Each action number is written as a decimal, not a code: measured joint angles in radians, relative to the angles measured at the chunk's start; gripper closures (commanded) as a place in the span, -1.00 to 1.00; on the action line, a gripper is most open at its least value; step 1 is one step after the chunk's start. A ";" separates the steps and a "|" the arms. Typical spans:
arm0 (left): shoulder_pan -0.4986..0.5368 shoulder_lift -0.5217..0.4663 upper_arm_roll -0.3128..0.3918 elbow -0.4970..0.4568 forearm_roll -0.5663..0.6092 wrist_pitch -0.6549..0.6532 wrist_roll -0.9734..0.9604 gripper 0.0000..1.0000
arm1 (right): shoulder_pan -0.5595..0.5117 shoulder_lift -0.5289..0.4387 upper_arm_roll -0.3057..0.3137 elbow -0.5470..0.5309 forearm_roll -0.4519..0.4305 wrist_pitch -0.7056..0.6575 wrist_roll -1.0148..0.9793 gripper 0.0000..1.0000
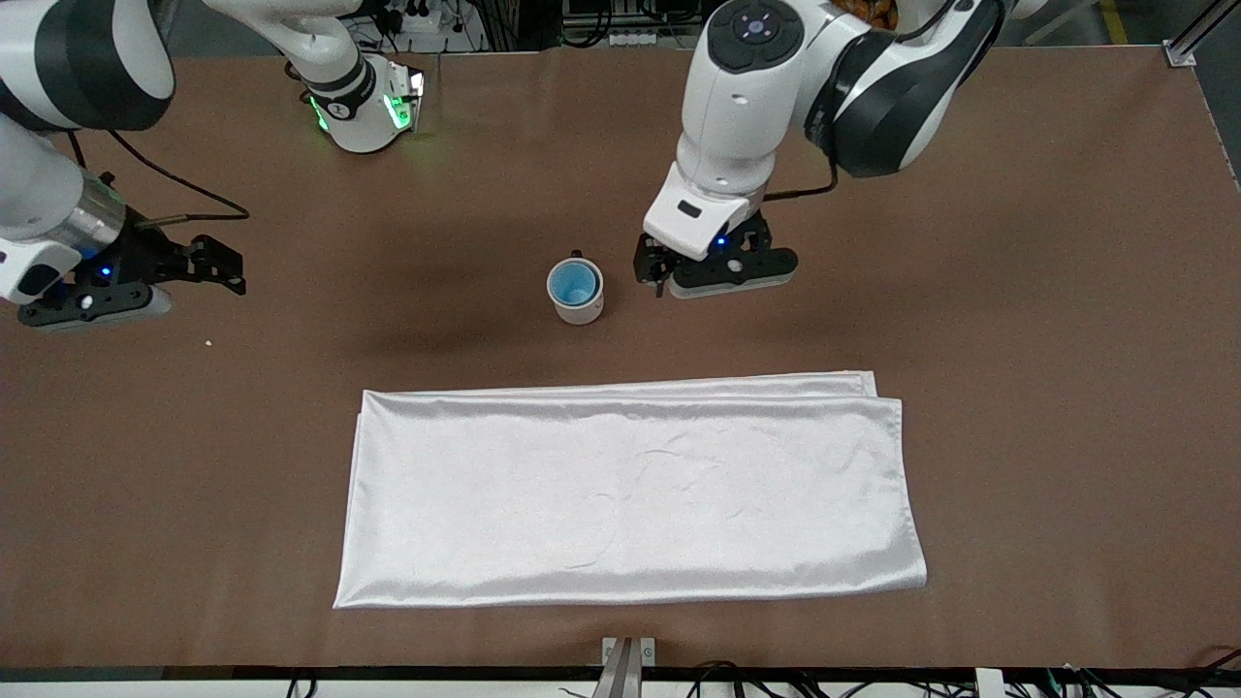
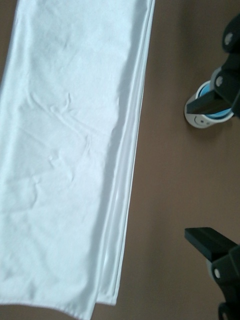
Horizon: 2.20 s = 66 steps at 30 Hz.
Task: Place blue cup into white mug on table
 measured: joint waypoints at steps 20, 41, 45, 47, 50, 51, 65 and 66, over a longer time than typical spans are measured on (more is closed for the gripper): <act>0.317 -0.160 0.030 -0.001 -0.077 -0.147 0.513 -1.00 | 0.000 0.000 0.002 0.232 -0.032 -0.156 0.006 -1.00; 0.329 -0.241 0.289 -0.019 -0.149 -0.248 0.888 -1.00 | 0.001 0.000 0.010 0.275 -0.038 -0.249 0.066 -1.00; 0.335 -0.249 0.300 -0.036 -0.149 -0.252 0.906 -1.00 | 0.001 0.001 0.011 0.275 -0.016 -0.278 0.110 -1.00; 0.339 -0.256 0.300 -0.048 -0.149 -0.252 0.907 -1.00 | 0.000 0.001 0.010 0.275 0.021 -0.294 0.133 -1.00; 0.343 -0.268 0.300 -0.066 -0.149 -0.252 0.907 -1.00 | 0.000 0.001 0.007 0.275 0.052 -0.305 0.154 -1.00; 0.345 -0.273 0.300 -0.072 -0.149 -0.252 0.907 -1.00 | 0.000 0.001 0.007 0.275 0.055 -0.307 0.157 -1.00; 0.381 -0.340 0.302 -0.163 -0.149 -0.205 0.920 -1.00 | 0.001 0.001 0.007 0.275 0.015 -0.307 0.158 -1.00; 0.381 -0.345 0.302 -0.170 -0.149 -0.198 0.920 -1.00 | 0.001 0.001 0.007 0.275 0.014 -0.307 0.158 -1.00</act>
